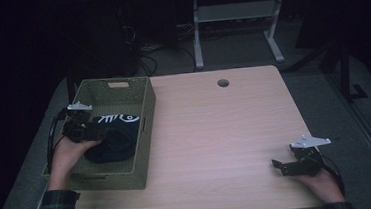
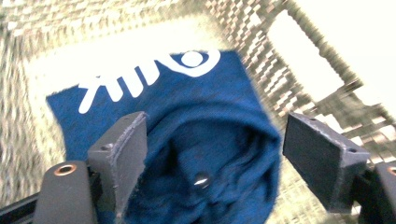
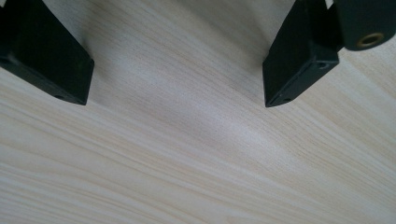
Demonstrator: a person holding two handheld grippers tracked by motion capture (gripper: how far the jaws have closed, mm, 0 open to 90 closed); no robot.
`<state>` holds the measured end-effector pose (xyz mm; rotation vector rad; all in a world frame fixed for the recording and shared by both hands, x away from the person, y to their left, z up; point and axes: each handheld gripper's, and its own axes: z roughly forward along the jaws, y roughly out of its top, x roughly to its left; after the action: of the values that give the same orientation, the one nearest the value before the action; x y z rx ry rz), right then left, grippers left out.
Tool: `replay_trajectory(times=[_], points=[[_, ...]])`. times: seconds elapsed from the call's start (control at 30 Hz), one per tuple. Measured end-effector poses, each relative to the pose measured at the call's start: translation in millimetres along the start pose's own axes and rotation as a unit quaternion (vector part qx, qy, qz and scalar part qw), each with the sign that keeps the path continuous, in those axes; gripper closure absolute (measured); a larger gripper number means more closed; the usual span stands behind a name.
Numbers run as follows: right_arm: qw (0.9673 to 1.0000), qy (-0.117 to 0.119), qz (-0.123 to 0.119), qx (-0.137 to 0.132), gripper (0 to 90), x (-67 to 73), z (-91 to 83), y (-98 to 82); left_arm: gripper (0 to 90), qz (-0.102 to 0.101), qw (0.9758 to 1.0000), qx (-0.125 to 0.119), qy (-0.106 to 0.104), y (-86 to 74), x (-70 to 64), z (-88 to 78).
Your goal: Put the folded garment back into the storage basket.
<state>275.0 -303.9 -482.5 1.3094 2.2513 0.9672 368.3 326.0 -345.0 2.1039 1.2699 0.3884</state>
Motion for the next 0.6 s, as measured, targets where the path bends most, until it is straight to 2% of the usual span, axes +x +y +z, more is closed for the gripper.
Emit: replay_trajectory(times=[0.13, 0.3, 0.47, 0.6], points=[[1.0, 0.0, 0.0, 0.0, 8.6, 0.0, 0.0, 0.0, 20.3, 0.009, 0.9996, -0.02, -0.02, 11.4, -16.5, -4.4], [1.0, 0.0, 0.0, 0.0, 8.6, 0.0, 0.0, 0.0, 20.3, 0.026, 0.9987, -0.029, -0.034, 24.3, -38.3, -3.1], [1.0, 0.0, 0.0, 0.0, 8.6, 0.0, 0.0, 0.0, 20.2, 0.043, 0.9961, -0.048, -0.06, 38.1, -66.0, 1.6], [1.0, 0.0, 0.0, 0.0, 8.6, 0.0, 0.0, 0.0, 20.0, 0.061, 0.9939, -0.052, -0.076, 47.5, -88.2, 6.4]])
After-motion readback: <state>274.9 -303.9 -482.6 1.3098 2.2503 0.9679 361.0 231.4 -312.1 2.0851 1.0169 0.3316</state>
